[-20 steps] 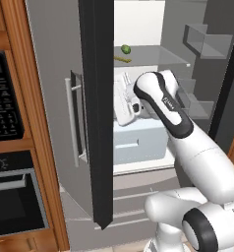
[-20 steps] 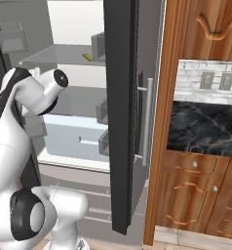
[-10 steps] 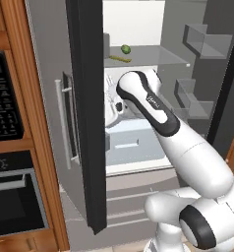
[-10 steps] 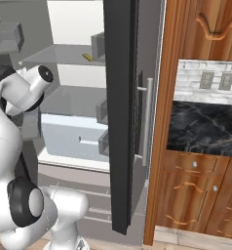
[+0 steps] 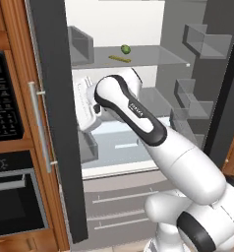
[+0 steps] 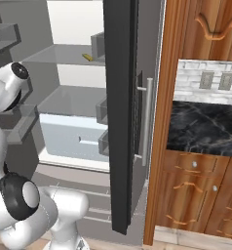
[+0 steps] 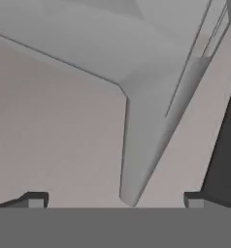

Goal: Retrieve the butter from the fridge and place it on a plate on the dining table. Then retrieve the butter knife by the fridge and place it near the plate.

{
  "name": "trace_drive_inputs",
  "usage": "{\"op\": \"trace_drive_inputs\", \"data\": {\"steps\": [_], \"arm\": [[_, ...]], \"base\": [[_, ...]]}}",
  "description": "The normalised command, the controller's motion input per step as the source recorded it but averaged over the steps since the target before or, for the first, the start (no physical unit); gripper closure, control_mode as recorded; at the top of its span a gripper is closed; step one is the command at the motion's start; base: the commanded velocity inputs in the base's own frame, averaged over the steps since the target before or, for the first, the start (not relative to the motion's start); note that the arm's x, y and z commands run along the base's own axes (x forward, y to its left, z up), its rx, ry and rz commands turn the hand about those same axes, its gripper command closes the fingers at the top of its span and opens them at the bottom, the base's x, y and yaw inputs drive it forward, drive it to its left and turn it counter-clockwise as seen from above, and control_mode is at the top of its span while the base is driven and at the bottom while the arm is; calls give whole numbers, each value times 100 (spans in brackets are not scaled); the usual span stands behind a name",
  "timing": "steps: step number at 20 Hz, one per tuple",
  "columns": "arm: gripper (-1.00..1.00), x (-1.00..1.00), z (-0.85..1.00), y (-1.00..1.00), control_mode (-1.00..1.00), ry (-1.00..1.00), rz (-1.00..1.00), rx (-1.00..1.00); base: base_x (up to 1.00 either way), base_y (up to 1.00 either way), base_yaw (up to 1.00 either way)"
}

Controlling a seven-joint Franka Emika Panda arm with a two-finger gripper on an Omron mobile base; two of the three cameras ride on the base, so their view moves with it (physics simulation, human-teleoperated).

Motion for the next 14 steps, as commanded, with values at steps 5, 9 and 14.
{"op": "trace_drive_inputs", "data": {"steps": [5, 9, 14], "arm": [[-100, -2, 10, 44, -100, 1, 0, 0], [-100, -9, 21, 8, -100, 8, 0, -1], [-100, -44, 6, -35, -100, 9, -3, -9]], "base": [[0, 0, 0], [0, 0, 0], [0, 0, 0]]}}
